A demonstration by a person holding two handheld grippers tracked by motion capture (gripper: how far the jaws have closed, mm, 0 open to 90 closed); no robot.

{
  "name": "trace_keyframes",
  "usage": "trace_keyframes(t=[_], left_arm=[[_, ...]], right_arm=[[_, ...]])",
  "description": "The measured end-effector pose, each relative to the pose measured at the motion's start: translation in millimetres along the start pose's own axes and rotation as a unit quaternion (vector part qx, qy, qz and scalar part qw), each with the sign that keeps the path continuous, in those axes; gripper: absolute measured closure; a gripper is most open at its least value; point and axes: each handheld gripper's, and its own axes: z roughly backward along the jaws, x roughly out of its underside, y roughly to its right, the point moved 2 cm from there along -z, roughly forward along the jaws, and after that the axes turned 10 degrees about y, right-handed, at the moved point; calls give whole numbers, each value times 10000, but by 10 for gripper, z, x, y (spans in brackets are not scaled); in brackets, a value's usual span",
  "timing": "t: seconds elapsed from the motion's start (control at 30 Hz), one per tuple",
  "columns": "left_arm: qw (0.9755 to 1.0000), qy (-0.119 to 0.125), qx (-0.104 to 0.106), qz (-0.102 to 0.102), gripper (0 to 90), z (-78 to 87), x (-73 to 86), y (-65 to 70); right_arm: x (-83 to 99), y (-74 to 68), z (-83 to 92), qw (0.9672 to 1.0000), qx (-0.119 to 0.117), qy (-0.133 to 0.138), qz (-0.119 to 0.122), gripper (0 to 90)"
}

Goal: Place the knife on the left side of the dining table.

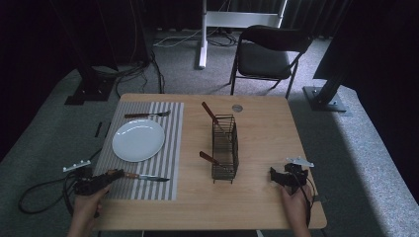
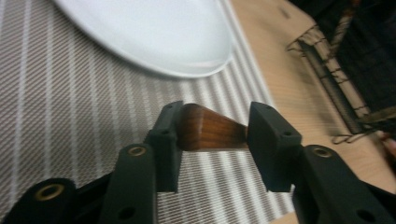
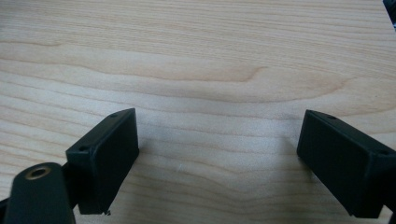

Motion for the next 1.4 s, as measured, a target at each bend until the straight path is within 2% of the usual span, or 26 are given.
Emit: trace_keyframes(t=[0.1,0.23,0.3,0.37,0.5,0.67,0.83,0.97,1.03,1.1,1.13,1.2,1.27,1.3,1.4], left_arm=[[9996,-68,-290,-29,499,-30,37,-45],[9989,-100,-456,47,461,-46,67,-85],[9982,-174,-576,35,441,-62,78,-97],[9961,-278,-832,-56,409,-95,101,-108],[9944,-330,-997,-148,381,-127,116,-112],[9910,-415,-1233,-330,358,-163,113,-96],[9887,-406,-1387,-385,345,-191,113,-91],[9854,-476,-1535,-556,334,-216,102,-67],[9854,-476,-1535,-556,332,-216,102,-67],[9792,-575,-1746,-861,320,-239,115,-28],[9792,-575,-1746,-861,319,-239,115,-28],[9766,-571,-1834,-965,319,-248,128,-12],[9689,-644,-2048,-1233,321,-268,138,8],[9673,-674,-2076,-1294,321,-276,141,18],[9675,-667,-2067,-1291,320,-281,140,21]], right_arm=[[0,0,0,10000,0,-1,-2,119],[0,0,0,10000,0,-1,-2,119],[0,0,1,10000,-1,-3,-1,120],[0,0,0,10000,0,-1,0,119],[0,0,0,10000,0,-1,3,119],[0,0,0,10000,0,-2,-1,119],[0,0,0,10000,-1,-2,0,120],[0,-1,0,10000,0,-2,-4,119],[0,0,0,10000,0,-1,-1,119],[0,0,1,10000,-2,-2,3,119],[0,0,1,10000,-2,-2,3,119],[0,0,0,10000,0,-2,-1,119],[0,0,0,10000,-1,-2,2,119],[0,0,0,10000,0,-2,3,119],[0,0,0,10000,-2,-2,1,120]])
